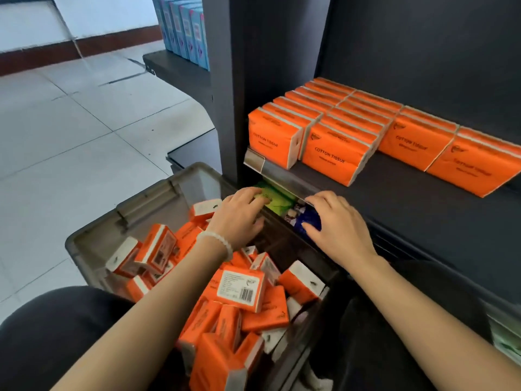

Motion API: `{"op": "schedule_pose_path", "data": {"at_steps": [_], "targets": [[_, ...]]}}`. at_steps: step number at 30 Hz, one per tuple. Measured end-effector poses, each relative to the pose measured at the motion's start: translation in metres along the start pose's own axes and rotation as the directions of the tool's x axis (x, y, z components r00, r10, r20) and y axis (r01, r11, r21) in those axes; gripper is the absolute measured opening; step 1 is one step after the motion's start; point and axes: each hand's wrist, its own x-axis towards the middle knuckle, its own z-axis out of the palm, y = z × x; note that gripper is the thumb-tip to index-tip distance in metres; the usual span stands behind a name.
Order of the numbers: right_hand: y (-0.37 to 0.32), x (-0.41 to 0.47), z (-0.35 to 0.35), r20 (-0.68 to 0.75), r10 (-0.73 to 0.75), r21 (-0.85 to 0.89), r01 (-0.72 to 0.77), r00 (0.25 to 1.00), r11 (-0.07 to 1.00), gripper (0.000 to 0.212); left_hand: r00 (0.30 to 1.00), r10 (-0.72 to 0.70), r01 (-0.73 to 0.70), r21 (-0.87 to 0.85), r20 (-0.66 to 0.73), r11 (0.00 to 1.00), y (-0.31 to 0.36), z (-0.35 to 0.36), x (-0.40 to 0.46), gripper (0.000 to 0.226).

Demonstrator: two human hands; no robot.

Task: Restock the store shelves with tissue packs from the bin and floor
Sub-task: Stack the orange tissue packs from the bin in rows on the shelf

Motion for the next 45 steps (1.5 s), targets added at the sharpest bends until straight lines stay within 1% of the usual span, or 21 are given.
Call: {"op": "schedule_pose_path", "data": {"at_steps": [4,8,10,13,16,19,22,25,31,34,38,40,45], "targets": [[-0.023,0.013,0.035,0.106,-0.083,0.010,0.083,0.991,0.997,0.047,0.984,-0.164,0.164,0.006,0.076,0.986,-0.036,0.014,-0.041,0.038],[-0.049,0.020,0.071,0.194,-0.160,0.049,0.154,0.968,0.987,0.048,0.951,-0.275,0.277,0.008,0.145,0.961,-0.060,0.026,-0.079,0.037],[-0.059,0.020,0.091,0.278,-0.191,0.044,0.186,0.941,0.981,0.048,0.926,-0.325,0.327,0.024,0.189,0.945,-0.066,0.032,-0.091,0.036],[-0.067,0.015,0.118,0.395,-0.198,0.044,0.197,0.897,0.979,0.049,0.886,-0.383,0.386,0.042,0.261,0.922,-0.074,0.047,-0.109,0.036],[-0.070,0.011,0.140,0.477,-0.185,0.033,0.193,0.859,0.981,0.051,0.811,-0.462,0.449,0.122,0.359,0.885,-0.081,0.065,-0.128,0.039],[-0.072,0.008,0.157,0.550,-0.158,0.021,0.176,0.820,0.984,0.054,0.743,-0.499,0.467,0.189,0.447,0.864,-0.086,0.080,-0.139,0.041],[-0.071,0.005,0.171,0.616,-0.130,0.026,0.145,0.777,0.989,0.053,0.716,-0.518,0.504,0.167,0.468,0.847,-0.089,0.094,-0.143,0.043],[-0.070,0.002,0.180,0.651,-0.088,0.042,0.080,0.754,0.996,0.052,0.717,-0.506,0.496,0.159,0.480,0.854,-0.090,0.105,-0.139,0.044],[-0.070,0.004,0.185,0.670,-0.029,0.034,0.008,0.742,0.999,0.058,0.700,-0.523,0.507,0.177,0.487,0.844,-0.088,0.116,-0.135,0.046],[-0.071,0.006,0.184,0.685,0.011,0.055,-0.066,0.728,0.996,0.062,0.718,-0.536,0.513,0.182,0.444,0.839,-0.089,0.113,-0.135,0.042],[-0.069,0.008,0.179,0.686,0.067,0.061,-0.148,0.725,0.987,0.069,0.740,-0.503,0.468,0.196,0.446,0.862,-0.087,0.115,-0.134,0.043],[-0.068,0.009,0.179,0.689,0.078,0.059,-0.163,0.720,0.985,0.068,0.731,-0.506,0.469,0.201,0.458,0.860,-0.087,0.118,-0.132,0.046],[-0.066,0.011,0.182,0.696,0.083,0.068,-0.180,0.714,0.981,0.068,0.679,-0.525,0.450,0.274,0.513,0.850,-0.090,0.125,-0.125,0.049]]}}
